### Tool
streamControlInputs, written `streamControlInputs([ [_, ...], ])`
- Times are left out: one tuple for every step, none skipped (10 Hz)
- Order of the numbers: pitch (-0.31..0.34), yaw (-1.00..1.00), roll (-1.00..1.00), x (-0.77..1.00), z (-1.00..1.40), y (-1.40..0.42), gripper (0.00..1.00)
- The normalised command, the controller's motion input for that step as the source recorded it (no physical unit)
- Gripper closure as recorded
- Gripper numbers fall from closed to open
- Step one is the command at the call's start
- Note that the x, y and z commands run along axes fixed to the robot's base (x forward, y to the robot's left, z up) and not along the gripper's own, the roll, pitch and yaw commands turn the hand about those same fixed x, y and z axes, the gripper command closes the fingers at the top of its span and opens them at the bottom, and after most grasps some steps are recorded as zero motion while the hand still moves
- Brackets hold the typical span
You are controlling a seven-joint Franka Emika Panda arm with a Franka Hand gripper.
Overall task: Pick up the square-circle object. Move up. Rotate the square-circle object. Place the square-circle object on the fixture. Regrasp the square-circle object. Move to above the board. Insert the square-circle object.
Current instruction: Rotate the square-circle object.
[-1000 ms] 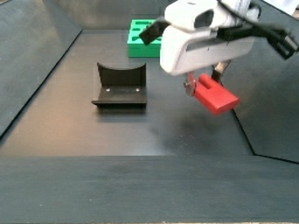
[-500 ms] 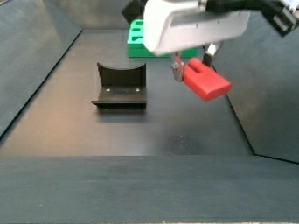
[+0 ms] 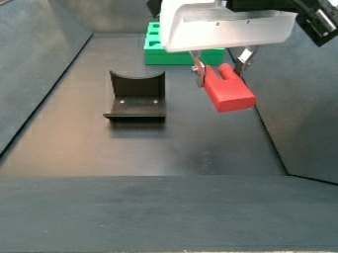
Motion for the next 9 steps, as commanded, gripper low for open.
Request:
streamControlInputs([
  [-0.002,-1.0,0.0,0.02,-0.04,0.01,1.0],
  [-0.002,-1.0,0.0,0.02,-0.04,0.01,1.0],
  [-0.002,-1.0,0.0,0.02,-0.04,0.01,1.0],
  [-0.002,-1.0,0.0,0.02,-0.03,0.01,1.0],
  [-0.002,-1.0,0.0,0.02,-0.03,0.01,1.0],
  [-0.002,-1.0,0.0,0.02,-0.03,0.02,1.0],
  [-0.002,-1.0,0.0,0.02,-0.03,0.02,1.0],
  [-0.002,-1.0,0.0,0.02,-0.03,0.02,1.0],
  [-0.002,-1.0,0.0,0.02,-0.03,0.02,1.0],
])
